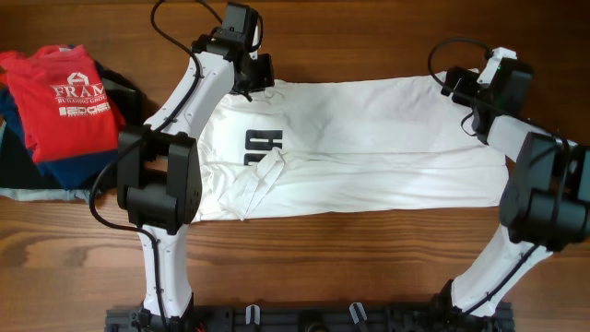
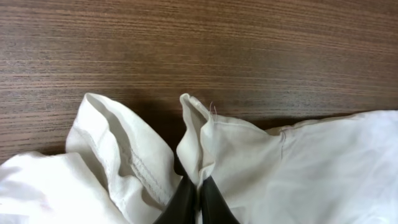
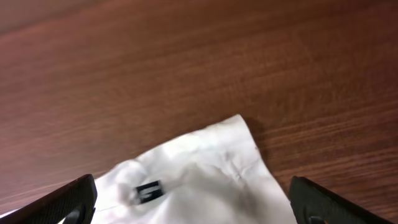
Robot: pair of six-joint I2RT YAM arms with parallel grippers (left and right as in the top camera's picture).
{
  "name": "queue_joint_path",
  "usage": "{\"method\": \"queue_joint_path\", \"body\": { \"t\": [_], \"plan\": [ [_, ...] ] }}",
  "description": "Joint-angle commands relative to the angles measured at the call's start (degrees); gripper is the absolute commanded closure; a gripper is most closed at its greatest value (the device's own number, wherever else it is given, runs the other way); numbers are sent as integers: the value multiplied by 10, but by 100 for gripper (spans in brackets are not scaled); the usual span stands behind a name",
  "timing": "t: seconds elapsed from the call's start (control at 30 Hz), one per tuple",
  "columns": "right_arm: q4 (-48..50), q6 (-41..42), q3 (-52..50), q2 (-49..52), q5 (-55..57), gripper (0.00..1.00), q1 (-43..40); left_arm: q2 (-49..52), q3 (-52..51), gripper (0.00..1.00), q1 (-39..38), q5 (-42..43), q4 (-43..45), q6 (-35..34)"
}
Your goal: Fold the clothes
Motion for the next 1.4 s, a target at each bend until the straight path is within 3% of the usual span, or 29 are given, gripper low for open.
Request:
{"method": "queue_joint_path", "body": {
  "t": [0.0, 0.17, 0.53, 0.6, 0.63, 0.7, 0.8, 1.0, 1.37],
  "plan": [
    [10, 15, 41, 40, 39, 0, -2, -21, -3, 96, -3, 7, -8, -5],
    [4, 95, 54, 54, 82, 1, -3, -21, -3, 96, -3, 7, -9, -5],
    [-24, 97, 54, 79, 80, 13, -3, -21, -3, 96, -3, 6, -9, -5],
    [-20, 97, 54, 79, 80, 27, -3, -21, -3, 96, -3, 7, -7, -5],
    [-21, 97, 54, 79, 80, 50, -3, -21, -3, 96, -3, 7, -7, -5],
    [-21, 97, 54, 79, 81, 78, -3, -21, -3, 96, -3, 7, -7, -5],
    [-24, 97, 54, 79, 83, 96, -3, -21, -3, 96, -3, 7, -7, -5],
    [-70, 112, 55, 58, 128, 96, -5, -21, -2, 96, -3, 7, -7, -5],
    [-174, 92, 55, -90, 129, 95, -22, -74, -2, 96, -1, -27, -35, -5]
  ]
}}
